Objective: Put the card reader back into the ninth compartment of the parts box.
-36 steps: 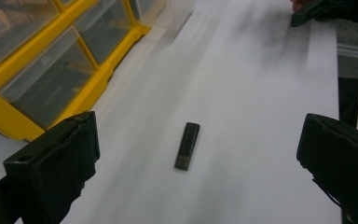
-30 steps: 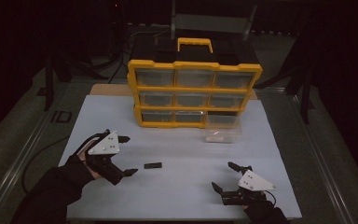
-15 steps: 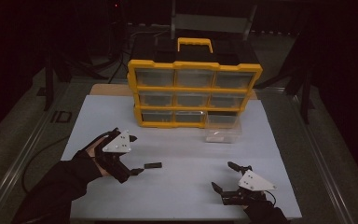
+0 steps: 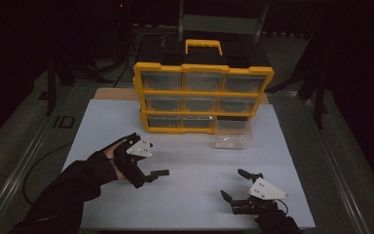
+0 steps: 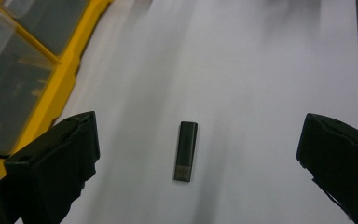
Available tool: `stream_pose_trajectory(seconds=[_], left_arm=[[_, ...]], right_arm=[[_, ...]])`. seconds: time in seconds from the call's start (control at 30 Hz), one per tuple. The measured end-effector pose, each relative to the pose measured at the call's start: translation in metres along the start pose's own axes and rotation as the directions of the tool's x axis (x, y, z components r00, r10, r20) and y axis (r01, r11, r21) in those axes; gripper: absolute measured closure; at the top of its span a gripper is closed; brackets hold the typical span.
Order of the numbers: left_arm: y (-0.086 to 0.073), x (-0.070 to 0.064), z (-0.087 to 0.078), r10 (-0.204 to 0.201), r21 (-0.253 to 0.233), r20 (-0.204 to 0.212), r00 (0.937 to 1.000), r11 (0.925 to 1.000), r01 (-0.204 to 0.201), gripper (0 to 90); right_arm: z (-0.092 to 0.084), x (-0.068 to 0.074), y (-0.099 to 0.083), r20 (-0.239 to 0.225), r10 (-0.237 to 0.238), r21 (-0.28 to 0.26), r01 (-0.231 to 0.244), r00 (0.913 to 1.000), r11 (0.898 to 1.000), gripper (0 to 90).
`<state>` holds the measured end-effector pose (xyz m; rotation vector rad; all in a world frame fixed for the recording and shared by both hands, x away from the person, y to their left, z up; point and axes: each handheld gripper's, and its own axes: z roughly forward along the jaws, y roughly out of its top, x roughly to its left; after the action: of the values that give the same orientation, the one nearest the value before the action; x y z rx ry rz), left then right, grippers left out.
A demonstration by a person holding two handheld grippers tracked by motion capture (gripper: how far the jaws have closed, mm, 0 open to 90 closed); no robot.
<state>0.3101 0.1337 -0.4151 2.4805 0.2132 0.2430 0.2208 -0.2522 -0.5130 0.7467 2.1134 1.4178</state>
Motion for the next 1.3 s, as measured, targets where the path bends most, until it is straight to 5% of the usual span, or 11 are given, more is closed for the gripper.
stream_pose_trajectory(seconds=[0.2, 0.63, 1.3], left_arm=[[0.0, 0.001, 0.014, 0.002, 0.065, 0.018, 0.9998, 0.9979, -0.003, 0.4], [0.0, 0.008, 0.036, 0.006, 0.126, 0.046, 0.9989, 0.992, -0.012, 0.5], [-0.009, 0.014, 0.057, -0.003, 0.162, 0.077, 0.997, 0.9868, -0.009, 7.4]], right_arm=[[0.0, 0.0, 0.0, 0.0, 0.0, 0.002, 0.0, 1.0, 1.0, 8.4], [0.001, 0.0, -0.001, -0.004, 0.003, 0.003, -0.003, 1.0, 1.0, 8.4], [0.001, 0.0, -0.001, -0.002, 0.005, 0.004, -0.005, 1.0, 1.0, 8.5]])
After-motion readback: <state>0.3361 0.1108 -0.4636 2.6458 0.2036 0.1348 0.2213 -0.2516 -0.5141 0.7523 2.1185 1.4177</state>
